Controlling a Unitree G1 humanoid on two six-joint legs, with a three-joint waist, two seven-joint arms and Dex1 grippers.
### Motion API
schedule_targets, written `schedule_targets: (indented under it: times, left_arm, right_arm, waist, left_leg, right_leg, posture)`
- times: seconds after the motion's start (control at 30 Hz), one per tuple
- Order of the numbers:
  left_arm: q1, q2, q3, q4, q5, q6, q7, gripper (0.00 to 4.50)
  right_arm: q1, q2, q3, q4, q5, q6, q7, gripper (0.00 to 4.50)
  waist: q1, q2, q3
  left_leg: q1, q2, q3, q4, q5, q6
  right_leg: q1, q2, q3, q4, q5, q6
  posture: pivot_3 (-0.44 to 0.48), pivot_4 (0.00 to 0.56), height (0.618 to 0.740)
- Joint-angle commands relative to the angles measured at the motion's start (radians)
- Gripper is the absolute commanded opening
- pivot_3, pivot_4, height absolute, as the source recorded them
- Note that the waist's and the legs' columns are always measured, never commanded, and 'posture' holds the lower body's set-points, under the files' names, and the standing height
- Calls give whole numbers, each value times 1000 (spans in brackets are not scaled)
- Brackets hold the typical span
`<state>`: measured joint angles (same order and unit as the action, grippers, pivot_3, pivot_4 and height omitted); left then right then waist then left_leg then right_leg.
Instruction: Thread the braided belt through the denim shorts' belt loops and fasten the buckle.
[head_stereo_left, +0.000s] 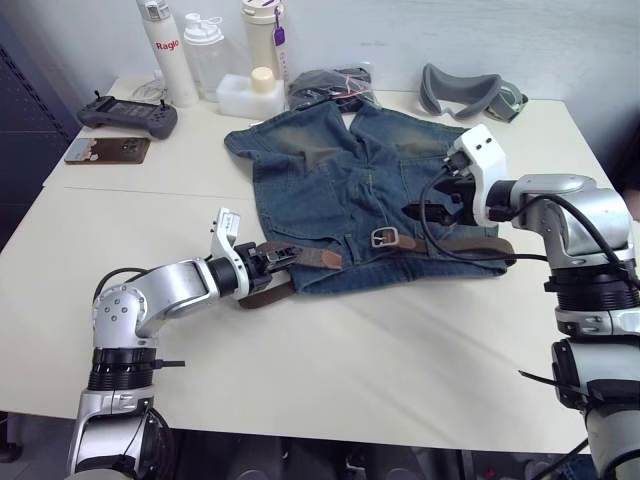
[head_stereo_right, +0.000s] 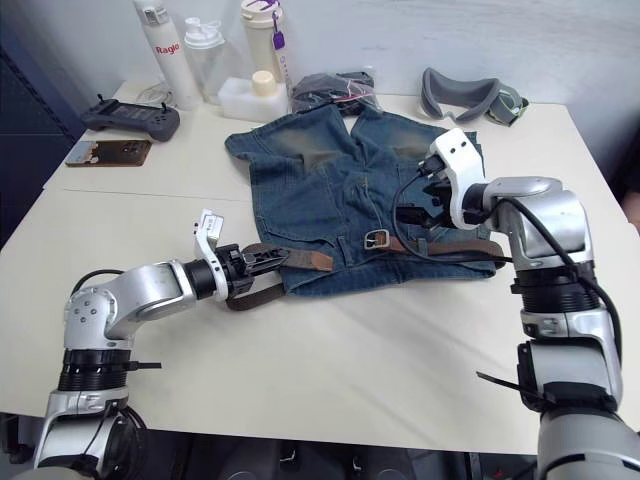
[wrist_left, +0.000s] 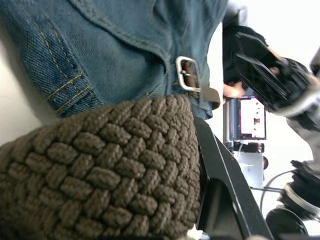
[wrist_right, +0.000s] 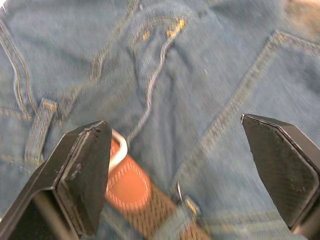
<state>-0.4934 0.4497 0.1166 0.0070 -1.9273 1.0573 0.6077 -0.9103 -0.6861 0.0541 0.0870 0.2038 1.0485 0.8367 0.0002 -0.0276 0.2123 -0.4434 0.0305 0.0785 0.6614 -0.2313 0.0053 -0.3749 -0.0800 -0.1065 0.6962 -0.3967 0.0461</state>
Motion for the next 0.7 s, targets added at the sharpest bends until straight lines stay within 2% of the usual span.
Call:
schedule_targets:
  times: [0.03,0.27,0.5,0.7]
  left_arm:
    - [-10,-39,-27,-40,33,-54,13,0]
    - [-20,-124,-57,-93,171,-143,52,0]
    - [-36,-216,-90,-134,322,-193,66,0]
    - [-36,-311,-104,-119,373,-203,71,0]
  right_arm:
    - [19,-36,-10,-117,31,50,-1,4399]
    - [86,-81,-58,-281,90,185,-38,4399]
    - [99,-100,-93,-340,129,250,-91,4399]
    - [110,-107,-104,-390,164,303,-120,4399]
  waist:
    - [2,0,0]
    - [18,0,0]
    - [25,0,0]
    - [26,0,0]
  left_leg:
    - [0,0,0,0,0,0]
    - [0,-1,0,0,0,0]
    - [0,-1,0,0,0,0]
    - [-1,-1,0,0,0,0]
  right_leg:
    - [0,0,0,0,0,0]
    - [1,0,0,-1,0,0]
    - [1,0,0,-2,0,0]
    - [1,0,-1,-2,0,1]
  posture:
    - [0,150,683]
    - [0,150,683]
    - [0,150,683]
    - [0,150,683]
